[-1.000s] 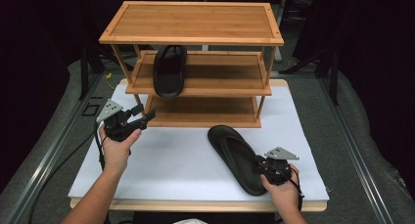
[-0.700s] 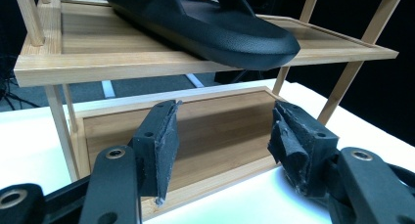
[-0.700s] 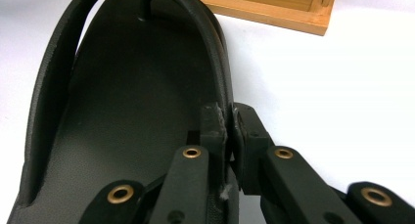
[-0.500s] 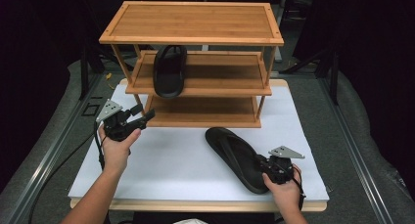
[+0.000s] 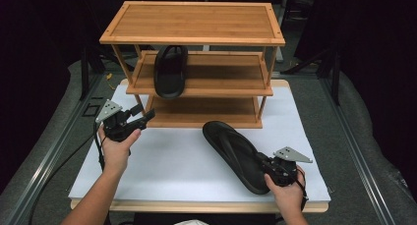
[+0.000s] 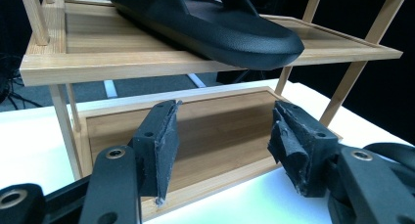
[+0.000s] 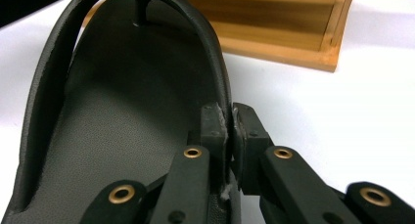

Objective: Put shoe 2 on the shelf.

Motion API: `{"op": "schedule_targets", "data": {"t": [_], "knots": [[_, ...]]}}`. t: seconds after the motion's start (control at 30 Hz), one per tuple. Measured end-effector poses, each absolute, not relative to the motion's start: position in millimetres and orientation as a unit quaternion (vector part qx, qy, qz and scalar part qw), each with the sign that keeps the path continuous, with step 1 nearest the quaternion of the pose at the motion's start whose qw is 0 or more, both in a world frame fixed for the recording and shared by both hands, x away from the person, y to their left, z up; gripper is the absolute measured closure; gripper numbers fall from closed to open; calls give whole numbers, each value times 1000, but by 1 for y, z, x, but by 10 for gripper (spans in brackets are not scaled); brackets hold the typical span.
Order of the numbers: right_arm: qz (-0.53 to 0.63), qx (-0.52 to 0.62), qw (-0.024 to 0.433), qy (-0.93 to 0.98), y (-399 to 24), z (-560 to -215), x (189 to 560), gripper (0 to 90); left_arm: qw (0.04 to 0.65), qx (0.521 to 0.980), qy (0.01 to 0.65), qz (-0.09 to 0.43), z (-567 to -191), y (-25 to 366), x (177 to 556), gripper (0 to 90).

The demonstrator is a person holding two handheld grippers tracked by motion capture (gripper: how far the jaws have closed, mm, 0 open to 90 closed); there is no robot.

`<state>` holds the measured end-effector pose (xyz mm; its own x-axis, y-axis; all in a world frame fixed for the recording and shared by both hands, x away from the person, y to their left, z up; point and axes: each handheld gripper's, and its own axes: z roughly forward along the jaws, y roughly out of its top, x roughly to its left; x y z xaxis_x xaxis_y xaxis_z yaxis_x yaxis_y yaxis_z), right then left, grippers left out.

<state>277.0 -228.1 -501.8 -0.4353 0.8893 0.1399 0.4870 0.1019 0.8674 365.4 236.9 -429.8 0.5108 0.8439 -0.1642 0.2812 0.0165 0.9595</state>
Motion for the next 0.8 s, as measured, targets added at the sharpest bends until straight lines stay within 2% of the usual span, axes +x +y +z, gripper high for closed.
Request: {"op": "schedule_targets", "data": {"t": [0.8], "knots": [[548, 460, 241, 656, -237, -462, 265, 847, 570, 649, 437, 251, -429, 242, 366, 432]]}}
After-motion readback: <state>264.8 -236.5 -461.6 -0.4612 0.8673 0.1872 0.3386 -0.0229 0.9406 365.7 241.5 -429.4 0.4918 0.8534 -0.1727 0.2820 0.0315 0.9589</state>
